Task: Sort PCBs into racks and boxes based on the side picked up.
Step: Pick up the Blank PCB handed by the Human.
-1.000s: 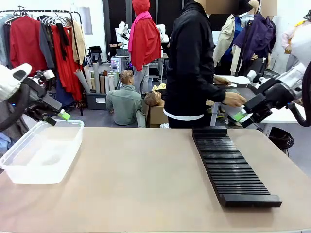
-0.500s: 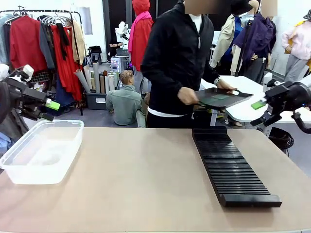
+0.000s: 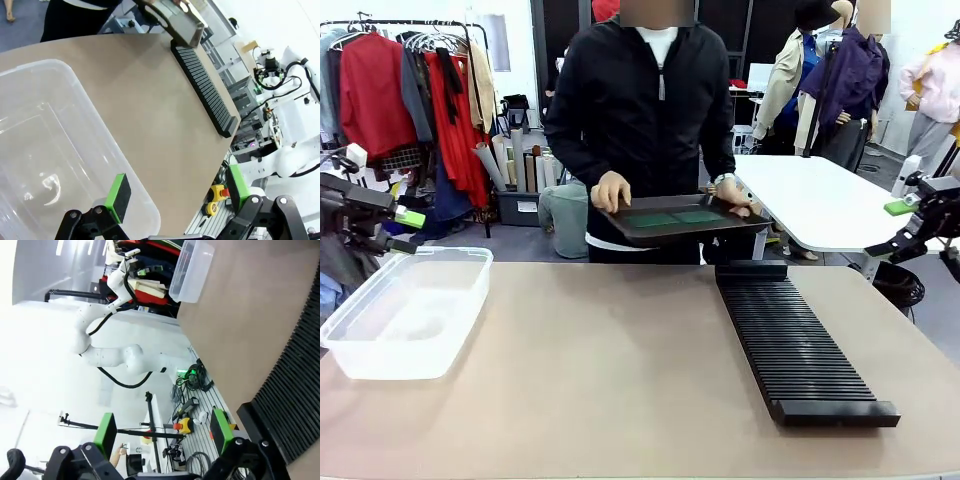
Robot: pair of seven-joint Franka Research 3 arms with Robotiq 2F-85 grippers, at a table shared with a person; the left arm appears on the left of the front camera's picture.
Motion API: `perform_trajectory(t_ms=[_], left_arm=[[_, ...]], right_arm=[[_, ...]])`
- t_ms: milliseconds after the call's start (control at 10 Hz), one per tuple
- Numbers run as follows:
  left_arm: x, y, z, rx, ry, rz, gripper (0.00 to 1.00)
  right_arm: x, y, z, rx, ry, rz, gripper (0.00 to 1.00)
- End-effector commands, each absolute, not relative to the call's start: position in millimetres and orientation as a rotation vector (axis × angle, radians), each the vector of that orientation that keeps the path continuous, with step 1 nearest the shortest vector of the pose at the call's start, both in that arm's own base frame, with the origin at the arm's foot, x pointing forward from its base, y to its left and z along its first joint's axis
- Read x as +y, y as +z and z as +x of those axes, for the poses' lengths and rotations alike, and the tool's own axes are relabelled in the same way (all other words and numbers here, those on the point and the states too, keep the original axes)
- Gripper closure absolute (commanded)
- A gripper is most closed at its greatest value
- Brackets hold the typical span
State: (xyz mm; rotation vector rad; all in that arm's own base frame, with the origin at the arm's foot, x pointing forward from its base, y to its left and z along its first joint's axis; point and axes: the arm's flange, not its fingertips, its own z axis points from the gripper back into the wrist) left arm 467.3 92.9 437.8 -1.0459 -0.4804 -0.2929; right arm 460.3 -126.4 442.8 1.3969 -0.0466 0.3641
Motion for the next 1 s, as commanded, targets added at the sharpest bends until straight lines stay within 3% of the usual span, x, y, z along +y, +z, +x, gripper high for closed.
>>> perform_trajectory(t_ms=[0,500,900], left_arm=[[101,443,465,-0.539,-0.285,-1.079,0.00],[106,448,460,-0.581,-0.298,-1.061,0.00],[109,444,462,-0.522,-0.266,-1.063,0.00]], right_arm=[[-141,444,466,-0.096,0.368,1.448,0.00],[-145,451,457,-0.157,0.382,1.423,0.00],[-150,439,457,-0.096,0.329,1.438,0.00]])
